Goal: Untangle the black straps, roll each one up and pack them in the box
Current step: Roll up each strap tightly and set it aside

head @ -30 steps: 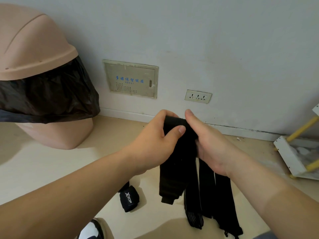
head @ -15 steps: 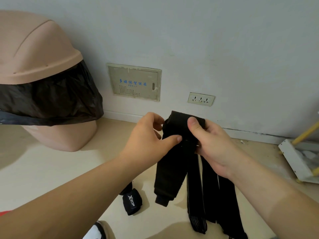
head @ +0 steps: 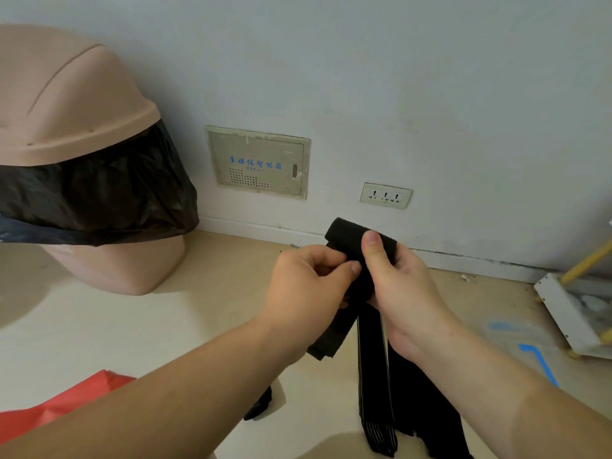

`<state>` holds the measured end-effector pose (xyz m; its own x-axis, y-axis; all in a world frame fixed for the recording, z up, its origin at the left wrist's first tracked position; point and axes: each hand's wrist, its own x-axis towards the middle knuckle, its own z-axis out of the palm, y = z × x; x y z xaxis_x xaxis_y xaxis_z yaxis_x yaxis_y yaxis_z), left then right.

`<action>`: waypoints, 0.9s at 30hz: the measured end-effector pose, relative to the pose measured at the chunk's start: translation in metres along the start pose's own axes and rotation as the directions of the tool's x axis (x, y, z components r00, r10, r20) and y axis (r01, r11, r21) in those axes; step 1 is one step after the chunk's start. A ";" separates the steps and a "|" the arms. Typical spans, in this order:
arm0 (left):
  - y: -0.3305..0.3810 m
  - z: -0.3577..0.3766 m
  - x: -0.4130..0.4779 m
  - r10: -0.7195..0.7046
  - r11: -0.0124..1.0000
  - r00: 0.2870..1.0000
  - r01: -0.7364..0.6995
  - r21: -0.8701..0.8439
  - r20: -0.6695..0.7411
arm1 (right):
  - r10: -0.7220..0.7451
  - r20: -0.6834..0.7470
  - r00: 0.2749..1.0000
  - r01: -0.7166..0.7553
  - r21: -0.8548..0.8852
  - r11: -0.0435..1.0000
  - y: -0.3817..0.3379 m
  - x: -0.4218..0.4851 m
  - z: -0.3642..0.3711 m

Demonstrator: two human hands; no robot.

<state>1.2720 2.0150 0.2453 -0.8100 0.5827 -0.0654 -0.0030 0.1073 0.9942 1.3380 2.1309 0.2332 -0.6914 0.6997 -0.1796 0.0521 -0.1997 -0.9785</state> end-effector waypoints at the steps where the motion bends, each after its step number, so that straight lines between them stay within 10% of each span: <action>1: -0.001 0.002 0.000 -0.011 0.999 1.000 0.011 -0.032 -0.002 | 0.006 -0.007 1.000 -0.006 0.011 1.000 0.000 0.000 0.001; 19: -0.006 -0.002 0.008 0.053 0.995 0.991 -0.042 0.093 -0.122 | 0.066 0.140 0.988 -0.088 0.162 0.983 -0.013 -0.006 -0.001; 27: 0.004 -0.011 0.017 -0.139 0.989 0.990 0.141 0.036 -0.036 | 0.033 0.080 0.996 -0.040 0.081 0.996 -0.012 0.008 -0.014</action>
<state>1.2519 2.0159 0.2490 -0.8223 0.5326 -0.2002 -0.0956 0.2174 0.9714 1.3419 2.1486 0.2419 -0.7445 0.6358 -0.2035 0.0210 -0.2823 -0.9591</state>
